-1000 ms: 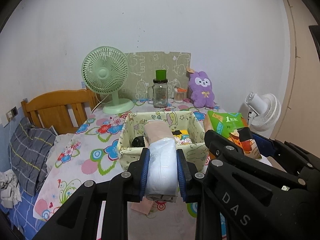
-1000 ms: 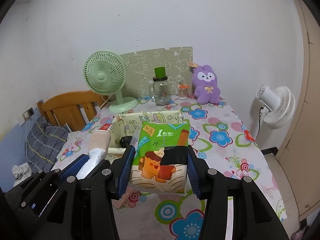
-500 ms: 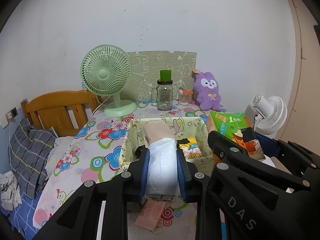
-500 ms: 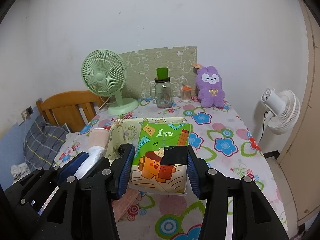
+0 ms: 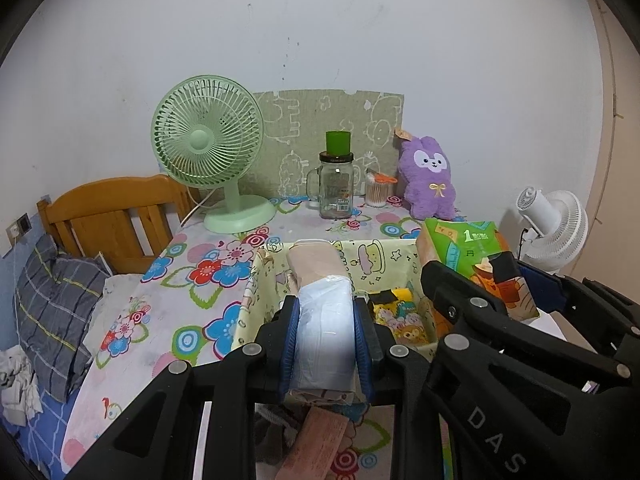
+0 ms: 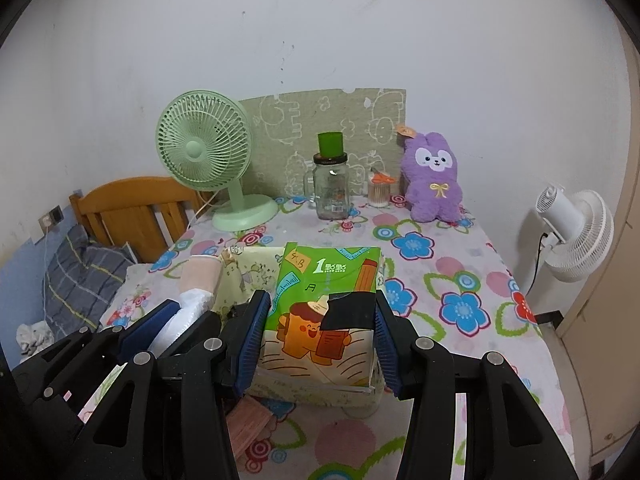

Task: Organize soft objects
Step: 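Lift and carry the white cloth and green box over the basket with both tools, then lower both items into the basket and open both tools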

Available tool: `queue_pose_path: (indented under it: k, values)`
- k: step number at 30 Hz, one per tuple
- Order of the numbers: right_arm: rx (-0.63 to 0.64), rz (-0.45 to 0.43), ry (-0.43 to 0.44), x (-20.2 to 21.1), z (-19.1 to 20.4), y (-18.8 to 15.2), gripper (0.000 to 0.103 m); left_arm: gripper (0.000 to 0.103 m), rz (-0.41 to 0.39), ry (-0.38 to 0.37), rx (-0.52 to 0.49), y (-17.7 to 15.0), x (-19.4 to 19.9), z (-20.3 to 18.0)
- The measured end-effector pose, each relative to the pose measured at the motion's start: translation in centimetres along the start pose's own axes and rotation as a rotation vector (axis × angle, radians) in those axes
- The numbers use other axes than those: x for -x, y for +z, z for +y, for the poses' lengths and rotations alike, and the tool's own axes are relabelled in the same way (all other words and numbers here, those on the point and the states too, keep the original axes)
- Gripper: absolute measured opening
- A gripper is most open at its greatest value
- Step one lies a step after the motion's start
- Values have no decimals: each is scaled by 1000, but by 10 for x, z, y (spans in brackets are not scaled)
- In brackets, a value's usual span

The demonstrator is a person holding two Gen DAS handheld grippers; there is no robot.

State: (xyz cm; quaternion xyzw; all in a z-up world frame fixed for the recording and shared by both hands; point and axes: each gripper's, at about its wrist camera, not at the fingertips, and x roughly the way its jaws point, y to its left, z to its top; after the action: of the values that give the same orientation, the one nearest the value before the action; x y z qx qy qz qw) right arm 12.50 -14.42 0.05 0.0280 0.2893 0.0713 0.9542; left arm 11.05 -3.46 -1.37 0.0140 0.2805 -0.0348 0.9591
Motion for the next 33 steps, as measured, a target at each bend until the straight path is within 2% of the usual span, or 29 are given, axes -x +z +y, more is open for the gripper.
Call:
queue_pose_path:
  k: [18,33]
  values:
    - [5,35,16,-53,-3,11,53,25,42,9,10,11,-55,7]
    - [0,81,19,-99,-6,10,53,26,104,-1,22,8,-98,13]
